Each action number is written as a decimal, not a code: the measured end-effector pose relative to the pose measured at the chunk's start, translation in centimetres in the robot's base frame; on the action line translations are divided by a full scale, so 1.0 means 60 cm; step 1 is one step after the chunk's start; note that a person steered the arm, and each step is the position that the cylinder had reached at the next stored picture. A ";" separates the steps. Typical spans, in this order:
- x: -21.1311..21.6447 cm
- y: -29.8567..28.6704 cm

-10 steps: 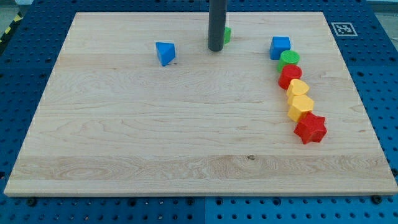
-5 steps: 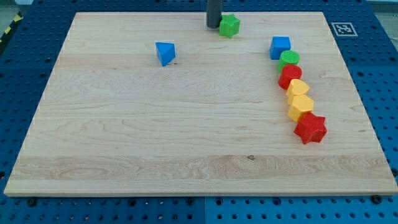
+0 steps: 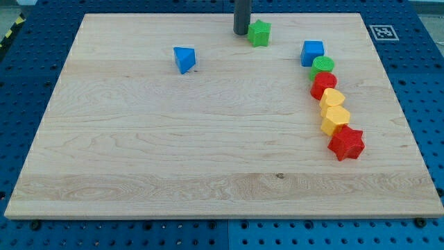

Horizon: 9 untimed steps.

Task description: Move the green star to the top of blue cube

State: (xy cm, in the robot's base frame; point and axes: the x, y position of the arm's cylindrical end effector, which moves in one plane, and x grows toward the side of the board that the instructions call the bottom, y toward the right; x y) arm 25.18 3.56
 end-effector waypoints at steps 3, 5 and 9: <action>0.024 0.015; 0.024 0.063; 0.024 0.165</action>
